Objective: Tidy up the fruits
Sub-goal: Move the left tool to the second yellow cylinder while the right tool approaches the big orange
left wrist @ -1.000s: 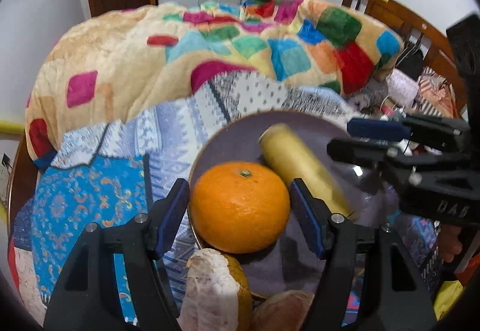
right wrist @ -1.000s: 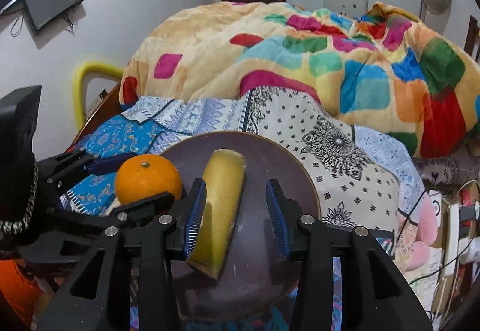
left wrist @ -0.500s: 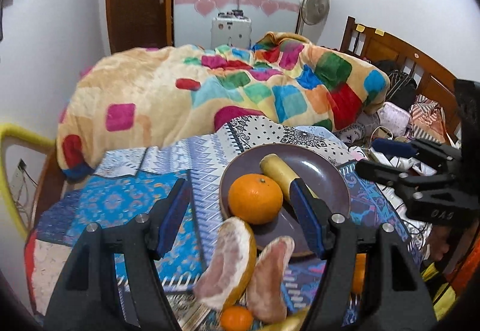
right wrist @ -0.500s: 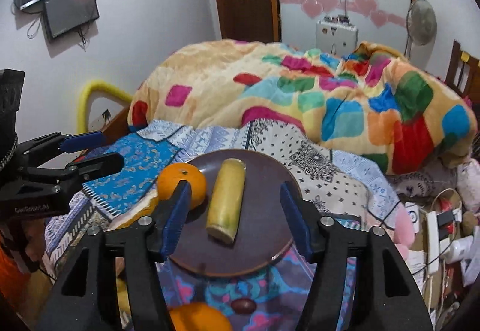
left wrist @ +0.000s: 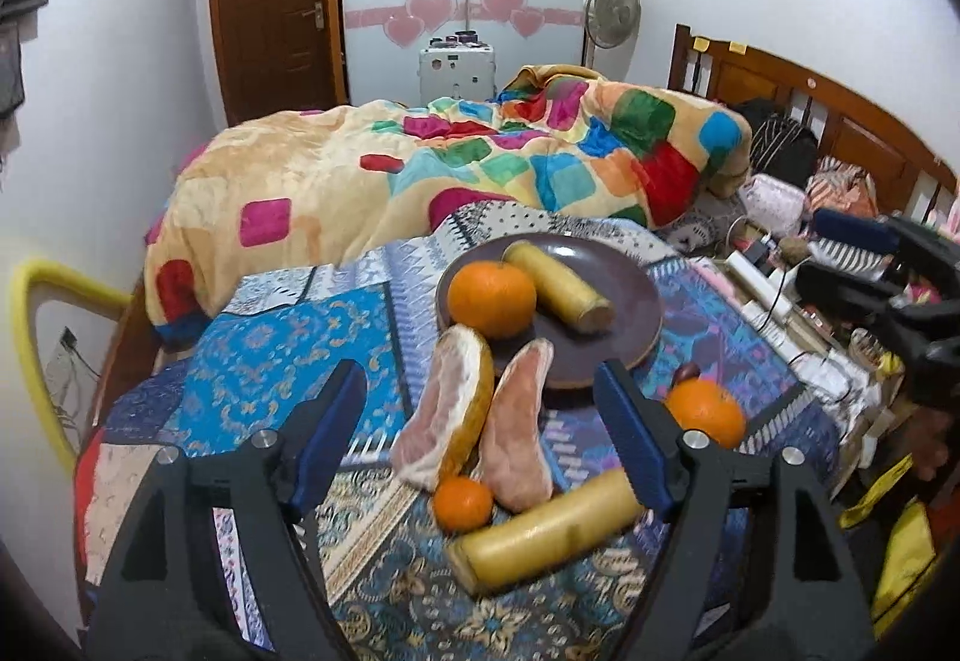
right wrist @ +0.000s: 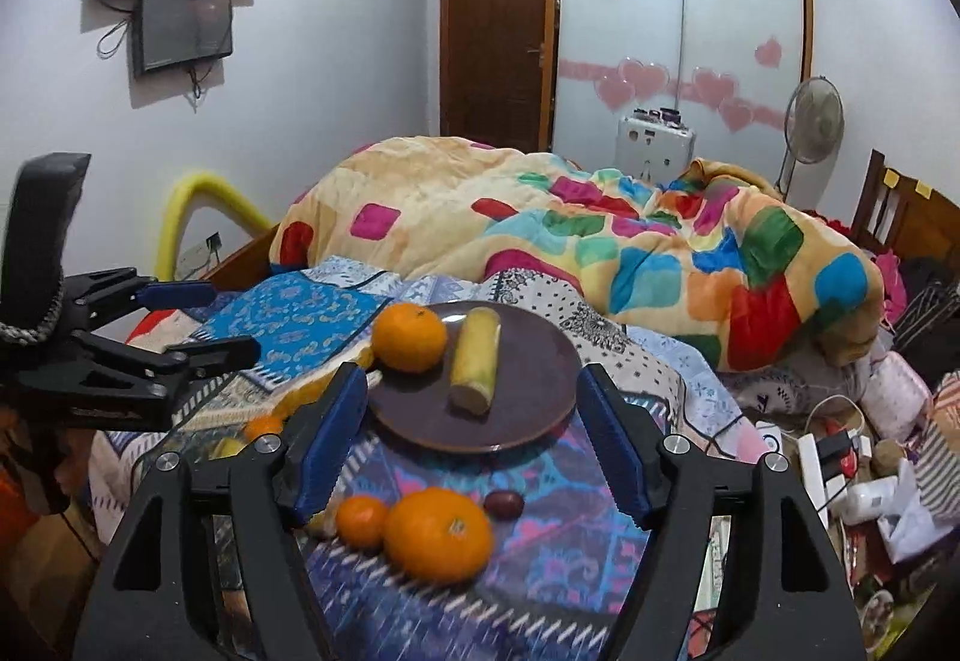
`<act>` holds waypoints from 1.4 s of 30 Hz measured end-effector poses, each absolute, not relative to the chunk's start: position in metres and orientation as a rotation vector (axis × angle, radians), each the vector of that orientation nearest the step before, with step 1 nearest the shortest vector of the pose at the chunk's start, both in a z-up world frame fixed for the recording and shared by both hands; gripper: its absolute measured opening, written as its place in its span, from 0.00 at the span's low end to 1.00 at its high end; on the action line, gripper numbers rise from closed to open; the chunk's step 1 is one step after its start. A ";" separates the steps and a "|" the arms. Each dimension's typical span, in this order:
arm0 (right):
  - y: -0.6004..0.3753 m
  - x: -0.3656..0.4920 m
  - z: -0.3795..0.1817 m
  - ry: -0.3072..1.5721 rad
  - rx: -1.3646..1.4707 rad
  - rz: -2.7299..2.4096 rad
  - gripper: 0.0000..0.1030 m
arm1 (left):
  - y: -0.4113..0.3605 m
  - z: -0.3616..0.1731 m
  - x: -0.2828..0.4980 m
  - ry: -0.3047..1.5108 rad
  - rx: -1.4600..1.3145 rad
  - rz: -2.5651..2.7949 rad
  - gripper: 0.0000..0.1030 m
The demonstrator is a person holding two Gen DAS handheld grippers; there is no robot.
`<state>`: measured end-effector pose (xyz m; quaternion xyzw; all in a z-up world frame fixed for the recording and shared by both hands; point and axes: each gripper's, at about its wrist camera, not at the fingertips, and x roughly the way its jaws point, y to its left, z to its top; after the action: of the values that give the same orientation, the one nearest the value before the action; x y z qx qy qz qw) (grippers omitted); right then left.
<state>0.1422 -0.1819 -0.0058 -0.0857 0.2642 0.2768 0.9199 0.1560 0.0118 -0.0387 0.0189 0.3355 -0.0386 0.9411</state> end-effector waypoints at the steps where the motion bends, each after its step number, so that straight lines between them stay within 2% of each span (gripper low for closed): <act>1: -0.183 0.139 -0.007 0.538 -0.173 0.573 0.68 | 0.010 -0.041 0.151 0.684 0.044 -0.076 0.77; 6: -0.186 0.121 -0.020 0.523 -0.179 0.562 0.74 | 0.012 -0.062 0.137 0.713 0.026 -0.093 0.77; 16: -0.183 0.126 -0.084 0.634 -0.225 0.543 0.74 | 0.022 -0.115 0.135 0.818 -0.001 -0.099 0.77; 31: -0.175 0.143 -0.117 0.697 -0.204 0.560 0.74 | 0.051 -0.118 0.153 0.835 0.066 -0.050 0.78; 34: -0.174 0.145 -0.116 0.695 -0.178 0.581 0.69 | 0.057 -0.118 0.155 0.866 0.045 -0.079 0.78; 35: -0.175 0.146 -0.116 0.703 -0.164 0.599 0.62 | 0.059 -0.118 0.156 0.877 0.036 -0.090 0.79; 42: -0.181 0.140 -0.115 0.713 -0.138 0.604 0.60 | 0.065 -0.117 0.147 0.931 -0.054 -0.147 0.78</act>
<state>0.1397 -0.1809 -0.1147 -0.0667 0.3436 0.2908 0.8905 0.1466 0.0651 -0.1173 -0.0262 0.4483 -0.0710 0.8907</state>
